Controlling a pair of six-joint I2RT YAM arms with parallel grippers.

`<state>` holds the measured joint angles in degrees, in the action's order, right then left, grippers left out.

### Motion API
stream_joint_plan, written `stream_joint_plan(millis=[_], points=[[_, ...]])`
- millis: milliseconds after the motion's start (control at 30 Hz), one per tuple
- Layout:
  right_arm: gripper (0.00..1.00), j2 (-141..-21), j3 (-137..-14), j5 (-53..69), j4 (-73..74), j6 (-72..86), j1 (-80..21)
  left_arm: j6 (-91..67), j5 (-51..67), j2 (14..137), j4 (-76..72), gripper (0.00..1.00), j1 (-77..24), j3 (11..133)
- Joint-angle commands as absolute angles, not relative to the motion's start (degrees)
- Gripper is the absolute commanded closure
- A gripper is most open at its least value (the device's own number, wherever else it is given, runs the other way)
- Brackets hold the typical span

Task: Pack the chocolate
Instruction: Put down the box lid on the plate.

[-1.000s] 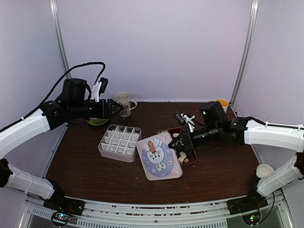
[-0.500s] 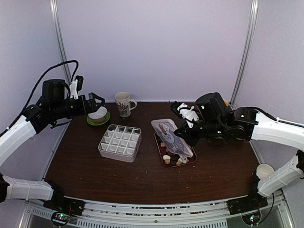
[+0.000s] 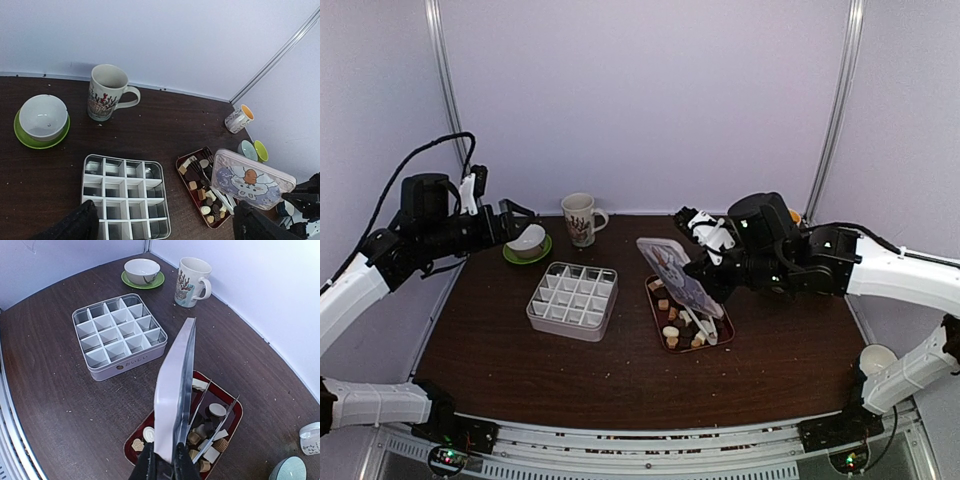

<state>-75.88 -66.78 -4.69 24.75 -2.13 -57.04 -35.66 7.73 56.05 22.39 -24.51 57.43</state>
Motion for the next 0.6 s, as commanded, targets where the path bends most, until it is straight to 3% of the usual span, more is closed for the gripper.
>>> stream_joint_plan(millis=[0, 500, 567], points=[[0.94, -73.99, -68.11, -8.72, 22.97, -5.87, -57.35, -35.42, 11.37, 57.36, 20.74, 0.04, -24.17, 59.18], [0.94, -84.83, -66.9, -30.33, 23.86, -15.8, -67.6, -38.22, 16.7, 63.41, 20.69, 0.06, -24.13, 59.03], [0.89, -87.25, -66.07, -32.93, 23.09, -16.27, -69.92, -38.82, 16.44, 63.9, 20.74, 0.06, -24.09, 58.59]])
